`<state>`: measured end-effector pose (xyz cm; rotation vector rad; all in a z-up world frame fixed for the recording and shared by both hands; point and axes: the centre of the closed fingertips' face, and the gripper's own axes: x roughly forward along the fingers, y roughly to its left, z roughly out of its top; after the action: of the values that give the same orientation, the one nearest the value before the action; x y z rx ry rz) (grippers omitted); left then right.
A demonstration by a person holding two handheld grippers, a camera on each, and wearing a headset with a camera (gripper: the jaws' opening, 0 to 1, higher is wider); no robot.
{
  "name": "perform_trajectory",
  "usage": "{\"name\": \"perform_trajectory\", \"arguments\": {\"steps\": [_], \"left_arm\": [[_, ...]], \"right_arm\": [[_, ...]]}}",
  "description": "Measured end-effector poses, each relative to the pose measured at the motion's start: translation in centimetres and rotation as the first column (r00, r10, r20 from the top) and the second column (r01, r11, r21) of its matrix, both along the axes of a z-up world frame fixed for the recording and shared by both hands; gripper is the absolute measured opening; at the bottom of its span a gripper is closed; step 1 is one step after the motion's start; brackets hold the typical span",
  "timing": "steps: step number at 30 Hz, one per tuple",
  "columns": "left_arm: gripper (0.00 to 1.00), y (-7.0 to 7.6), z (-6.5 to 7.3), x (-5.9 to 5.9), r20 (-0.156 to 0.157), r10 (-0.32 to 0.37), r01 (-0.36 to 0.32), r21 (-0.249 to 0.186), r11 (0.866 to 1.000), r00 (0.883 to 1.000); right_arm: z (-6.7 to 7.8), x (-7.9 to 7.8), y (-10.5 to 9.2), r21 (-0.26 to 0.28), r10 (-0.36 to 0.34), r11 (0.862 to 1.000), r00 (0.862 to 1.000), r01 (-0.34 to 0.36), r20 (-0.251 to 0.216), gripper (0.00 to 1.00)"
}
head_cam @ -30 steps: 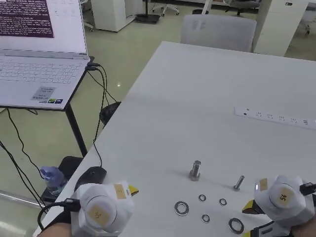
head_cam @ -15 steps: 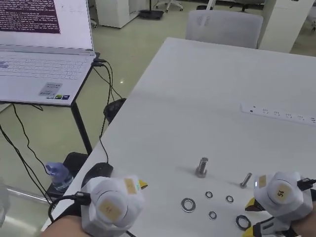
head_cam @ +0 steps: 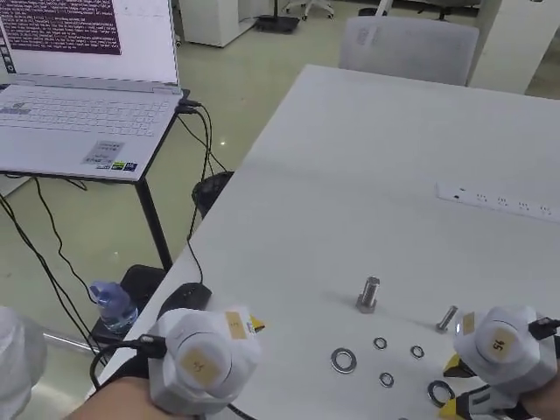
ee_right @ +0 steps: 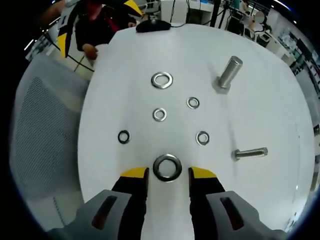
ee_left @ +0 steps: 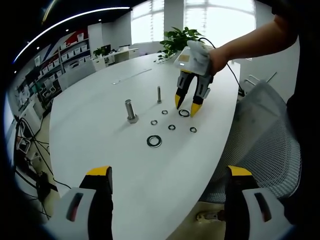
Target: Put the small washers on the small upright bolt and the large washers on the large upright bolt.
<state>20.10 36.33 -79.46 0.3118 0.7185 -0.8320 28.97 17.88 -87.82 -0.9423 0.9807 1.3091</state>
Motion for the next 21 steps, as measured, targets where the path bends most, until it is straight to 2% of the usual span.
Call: {"name": "perform_trajectory", "arguments": {"steps": [7, 13, 21], "left_arm": [[0.93, 0.23, -0.07, -0.22, -0.002, 0.002, -0.002, 0.000, 1.000, 1.000], [0.91, 0.23, -0.08, -0.42, -0.004, -0.004, 0.004, 0.005, 1.000, 1.000], [0.88, 0.12, 0.02, -0.62, -0.005, -0.009, 0.009, 0.005, 1.000, 1.000]], "right_arm": [[-0.02, -0.05, 0.06, -0.033, -0.001, 0.999, 1.000, 0.001, 0.001, 0.33], [-0.02, -0.11, 0.12, -0.034, -0.006, 0.999, 1.000, 0.006, 0.001, 0.32], [-0.03, -0.47, 0.12, -0.062, 0.005, 0.998, 1.000, -0.005, 0.001, 0.28]]}}
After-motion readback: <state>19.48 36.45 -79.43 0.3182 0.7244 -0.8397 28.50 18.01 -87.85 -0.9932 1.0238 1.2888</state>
